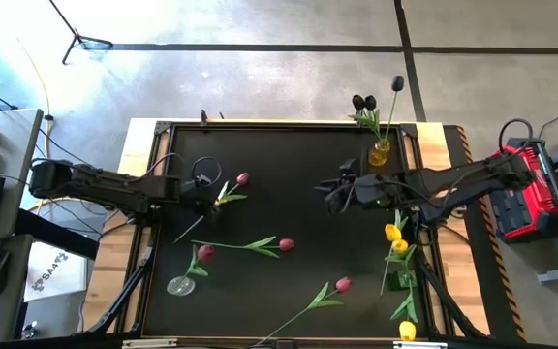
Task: Sort flowers into vase by color
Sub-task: Put the left red flower into the transparent vase
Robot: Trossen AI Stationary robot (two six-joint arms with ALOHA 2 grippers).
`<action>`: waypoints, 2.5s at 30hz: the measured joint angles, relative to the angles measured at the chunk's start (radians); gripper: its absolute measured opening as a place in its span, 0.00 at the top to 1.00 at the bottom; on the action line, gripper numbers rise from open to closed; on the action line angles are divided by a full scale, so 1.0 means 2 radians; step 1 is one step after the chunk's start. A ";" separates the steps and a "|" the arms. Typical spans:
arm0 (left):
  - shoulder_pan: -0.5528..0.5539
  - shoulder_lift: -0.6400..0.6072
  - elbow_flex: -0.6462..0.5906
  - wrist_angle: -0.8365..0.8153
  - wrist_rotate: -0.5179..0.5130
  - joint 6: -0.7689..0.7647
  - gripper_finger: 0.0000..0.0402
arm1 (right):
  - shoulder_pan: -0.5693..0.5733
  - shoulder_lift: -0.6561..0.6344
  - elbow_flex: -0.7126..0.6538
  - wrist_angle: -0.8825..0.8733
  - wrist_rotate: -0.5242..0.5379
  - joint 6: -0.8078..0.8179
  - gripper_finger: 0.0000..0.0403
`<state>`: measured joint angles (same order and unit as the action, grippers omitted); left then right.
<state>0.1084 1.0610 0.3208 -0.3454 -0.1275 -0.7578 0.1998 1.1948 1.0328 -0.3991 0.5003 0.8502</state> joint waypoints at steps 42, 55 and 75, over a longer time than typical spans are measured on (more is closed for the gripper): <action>-0.140 -0.171 0.098 0.339 -0.062 0.275 1.00 | 0.216 0.002 0.000 -0.081 0.261 0.108 0.66; -0.338 -0.222 0.098 0.315 -0.177 0.332 1.00 | 0.214 0.002 0.000 -0.094 0.256 0.132 0.66; -0.545 -0.396 -0.057 0.375 -0.214 0.346 1.00 | 0.166 0.002 0.000 -0.091 0.272 0.242 0.66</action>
<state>-0.9814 0.2694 0.2070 0.4052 -0.5552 -0.0657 0.5327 1.1988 1.0328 -0.5821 1.0434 1.3340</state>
